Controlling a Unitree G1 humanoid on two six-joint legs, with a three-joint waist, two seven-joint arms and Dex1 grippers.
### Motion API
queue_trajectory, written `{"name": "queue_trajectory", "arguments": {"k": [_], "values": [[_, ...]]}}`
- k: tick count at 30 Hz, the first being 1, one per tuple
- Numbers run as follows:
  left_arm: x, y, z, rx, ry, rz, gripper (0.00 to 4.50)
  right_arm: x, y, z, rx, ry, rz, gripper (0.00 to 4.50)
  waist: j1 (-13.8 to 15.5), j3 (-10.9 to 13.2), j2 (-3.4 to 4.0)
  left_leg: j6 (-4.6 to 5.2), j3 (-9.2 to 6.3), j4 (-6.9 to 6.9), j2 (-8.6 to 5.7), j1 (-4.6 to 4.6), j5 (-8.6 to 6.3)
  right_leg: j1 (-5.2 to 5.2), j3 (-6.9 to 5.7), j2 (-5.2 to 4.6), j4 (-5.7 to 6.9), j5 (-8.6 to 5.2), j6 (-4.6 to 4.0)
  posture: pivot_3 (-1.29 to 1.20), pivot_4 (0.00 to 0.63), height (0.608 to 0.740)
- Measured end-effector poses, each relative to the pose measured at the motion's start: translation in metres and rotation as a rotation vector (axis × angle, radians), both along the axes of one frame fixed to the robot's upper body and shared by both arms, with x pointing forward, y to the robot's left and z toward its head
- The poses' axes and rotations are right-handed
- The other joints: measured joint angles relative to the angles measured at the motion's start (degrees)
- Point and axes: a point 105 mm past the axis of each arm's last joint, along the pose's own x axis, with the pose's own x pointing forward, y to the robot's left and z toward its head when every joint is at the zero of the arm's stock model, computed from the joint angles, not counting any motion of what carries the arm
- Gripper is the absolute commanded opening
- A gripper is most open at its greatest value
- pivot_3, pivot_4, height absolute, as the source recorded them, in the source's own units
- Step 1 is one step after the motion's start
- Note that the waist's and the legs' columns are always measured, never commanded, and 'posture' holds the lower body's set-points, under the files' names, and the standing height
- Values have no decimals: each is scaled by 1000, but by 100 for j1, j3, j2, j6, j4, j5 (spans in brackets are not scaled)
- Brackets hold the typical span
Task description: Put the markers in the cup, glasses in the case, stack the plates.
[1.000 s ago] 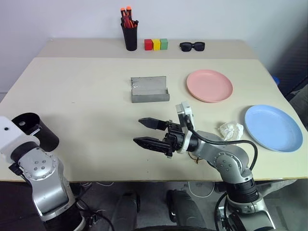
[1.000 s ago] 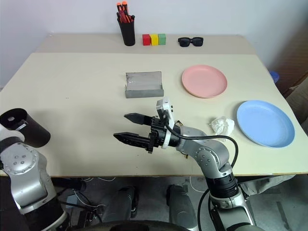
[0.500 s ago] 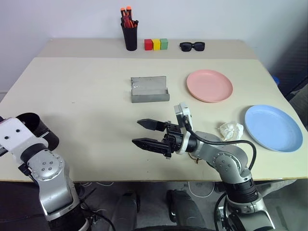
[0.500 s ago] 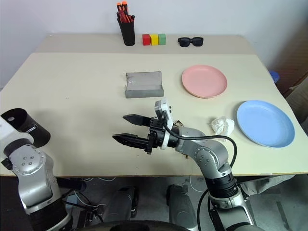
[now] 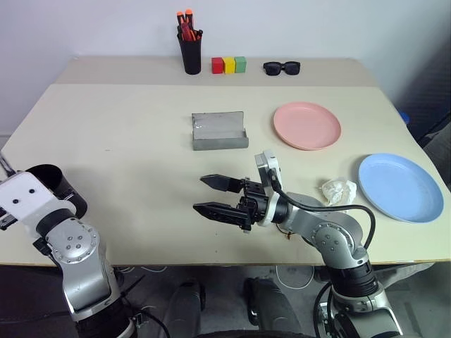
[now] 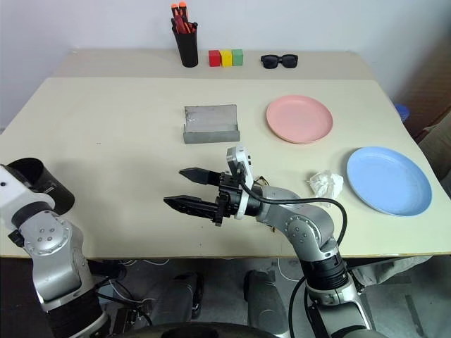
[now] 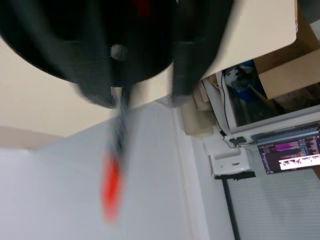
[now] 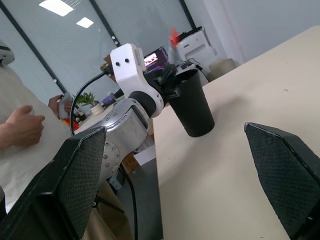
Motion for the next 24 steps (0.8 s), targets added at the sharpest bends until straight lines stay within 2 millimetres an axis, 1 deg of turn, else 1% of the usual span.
{"name": "queue_trajectory", "arguments": {"k": [2, 3, 14, 20, 24], "values": [[0, -1, -1, -8, -1, 0, 4373, 0, 0, 0, -1, 0, 0, 4500, -1, 0, 0, 0, 0, 0, 0, 0, 0, 0, 0, 0, 0, 0, 0, 0, 150, 740], [1, -1, -1, -9, -2, 0, 4449, 0, 0, 0, 0, 0, 0, 4500, -3, 0, 0, 0, 0, 0, 0, 0, 0, 0, 0, 0, 0, 0, 0, 0, 150, 740], [1, 2, 2, -10, -11, 16, 4449, 0, 0, 0, -3, 1, 1, 4500, -6, 0, 0, 0, -1, -1, 0, 0, 0, 0, 0, 1, 0, 0, 0, 0, 150, 740], [3, 5, 16, 12, -46, 23, 4449, 0, 0, 0, -2, 1, 1, 4500, -7, 0, 0, 0, -1, -1, 0, -1, 0, 0, 0, 1, -2, 0, 0, 0, 150, 740], [3, 4, 30, 40, -87, 22, 4449, 0, 0, 0, -2, 1, 1, 4500, -6, 0, 0, 0, 0, -1, 0, -1, 0, 0, 0, 1, -2, 0, 1, 0, 150, 740]]}}
